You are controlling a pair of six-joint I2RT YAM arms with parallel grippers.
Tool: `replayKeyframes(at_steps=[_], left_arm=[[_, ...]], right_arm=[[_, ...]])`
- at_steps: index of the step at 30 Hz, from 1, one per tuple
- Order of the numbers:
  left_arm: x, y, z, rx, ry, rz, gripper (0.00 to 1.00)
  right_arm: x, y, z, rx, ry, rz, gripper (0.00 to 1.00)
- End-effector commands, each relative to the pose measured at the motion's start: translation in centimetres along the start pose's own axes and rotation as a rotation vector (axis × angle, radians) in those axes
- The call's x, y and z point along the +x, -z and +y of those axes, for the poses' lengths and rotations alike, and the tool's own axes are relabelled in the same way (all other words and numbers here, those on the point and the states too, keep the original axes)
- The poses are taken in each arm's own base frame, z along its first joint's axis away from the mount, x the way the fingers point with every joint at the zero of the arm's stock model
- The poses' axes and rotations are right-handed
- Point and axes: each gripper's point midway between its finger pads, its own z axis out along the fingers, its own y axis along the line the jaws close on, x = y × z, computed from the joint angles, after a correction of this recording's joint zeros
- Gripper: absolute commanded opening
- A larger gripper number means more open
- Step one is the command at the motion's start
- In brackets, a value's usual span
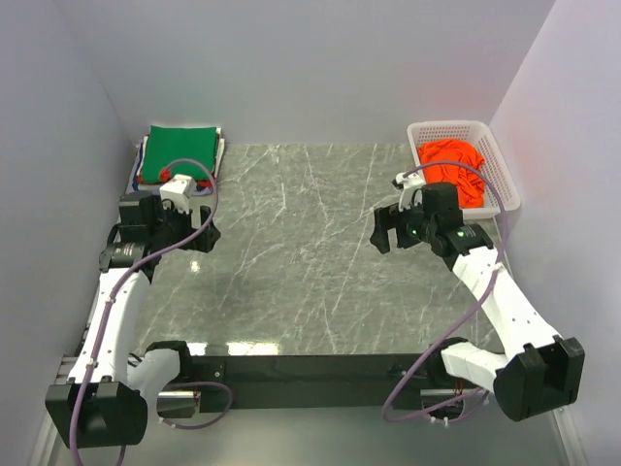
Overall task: Fold and stack the t-shirts
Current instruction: Move the tshirt to the center of the board
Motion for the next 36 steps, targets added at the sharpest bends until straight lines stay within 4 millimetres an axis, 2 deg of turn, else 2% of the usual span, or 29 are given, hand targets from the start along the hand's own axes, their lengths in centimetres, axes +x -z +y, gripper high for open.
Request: replayKeyframes(at_steps=[1,3,4,5,6,7,8,9,10,11,12,13,14,15,16,17,18,19,20,21,22,25,26,31,33,34,36], left_arm=[[-3.7,0.9,-0.7,0.023,-0.023,-0.103,0.99],[-4.5,1.0,-0.9,0.04,-0.025,-0.104,1.0],[-4.4,0.6,-0.9,0.048,-0.012,-0.088,1.0],[-5.3,0.7,-1.1,0.059,-0.01,-0.098,0.99],[-5.4,0.5,-1.1,0.065,-0.002,-0.092,0.99],[-5.4,0.0,-1.0,0.074,0.012,-0.074,0.99],[-6.0,0.0,-1.2,0.089,0.012,-0.079,0.99],[-6.2,-0.2,-1.3,0.096,0.016,-0.076,1.0],[-6.2,-0.7,-1.1,0.102,0.03,-0.062,0.99],[-6.7,-0.8,-1.3,0.114,0.031,-0.069,0.99],[-6.8,-0.9,-1.3,0.119,0.039,-0.067,0.99],[-6.9,-1.4,-1.2,0.122,0.045,-0.063,0.99],[-7.0,-1.6,-1.0,0.121,0.046,-0.063,1.0],[-7.0,-1.9,-0.9,0.123,0.048,-0.059,0.99],[-6.7,-2.5,-0.7,0.122,0.056,-0.042,0.99],[-6.6,-2.8,-0.6,0.121,0.058,-0.038,0.99],[-6.5,-3.1,-0.4,0.12,0.062,-0.027,0.99],[-6.1,-3.6,-0.2,0.122,0.067,-0.008,1.0],[-6.0,-3.8,-0.1,0.119,0.068,0.002,0.99],[-5.9,-4.0,0.0,0.12,0.067,0.011,0.99],[-5.7,-4.3,0.2,0.116,0.071,0.022,0.99],[-5.5,-4.8,0.5,0.11,0.071,0.031,0.99],[-5.4,-4.9,0.5,0.109,0.072,0.032,0.99],[-5.3,-5.6,0.9,0.109,0.083,0.052,0.99],[-5.1,-5.8,0.8,0.116,0.088,0.062,0.99],[-5.0,-6.0,0.9,0.117,0.09,0.067,0.99],[-4.9,-6.1,0.8,0.119,0.095,0.069,1.0]], right_arm=[[-2.1,0.0,-1.7,0.081,-0.005,-0.021,0.99],[-3.6,-0.5,-3.2,0.113,-0.013,-0.018,0.99],[-5.2,0.1,-4.5,0.126,-0.031,-0.045,0.99],[-5.4,-0.8,-5.2,0.112,-0.05,-0.02,0.99],[-6.0,-0.9,-6.1,0.12,-0.056,-0.02,0.99],[-8.2,-0.1,-7.6,0.149,-0.062,-0.054,0.99],[-8.4,-1.1,-8.8,0.16,-0.074,-0.029,0.99],[-9.2,-1.1,-10.0,0.178,-0.073,-0.036,0.99],[-11.5,-0.5,-11.0,0.199,-0.063,-0.081,0.99],[-11.5,-1.2,-13.8,0.239,-0.098,-0.069,0.99],[-12.1,-1.4,-15.4,0.272,-0.104,-0.078,0.99],[-14.3,-0.9,-16.8,0.307,-0.099,-0.118,0.99],[-13.8,-2.3,-19.4,0.342,-0.134,-0.086,0.99],[-14.0,-2.7,-21.2,0.393,-0.154,-0.08,0.99],[-15.9,-2.3,-22.5,0.429,-0.149,-0.113,0.99],[-14.9,-4.4,-24.6,0.451,-0.172,-0.071,0.99],[-14.8,-4.7,-26.1,0.479,-0.193,-0.059,0.99],[-16.7,-4.2,-27.3,0.504,-0.189,-0.096,0.99],[-15.1,-6.5,-29.0,0.506,-0.217,-0.049,0.99],[-14.7,-6.8,-30.4,0.524,-0.246,-0.037,0.99],[-14.5,-8.1,-31.9,0.54,-0.256,-0.032,0.99],[-13.9,-9.4,-34.4,0.577,-0.268,-0.026,0.99],[-12.4,-10.8,-35.2,0.585,-0.276,0.007,0.99],[-8.3,-14.3,-36.8,0.594,-0.297,0.087,0.99],[-6.3,-14.8,-36.7,0.583,-0.334,0.145,0.99],[-7.0,-15.2,-37.0,0.578,-0.33,0.136,0.99],[-6.3,-15.1,-37.2,0.57,-0.36,0.151,0.98]])
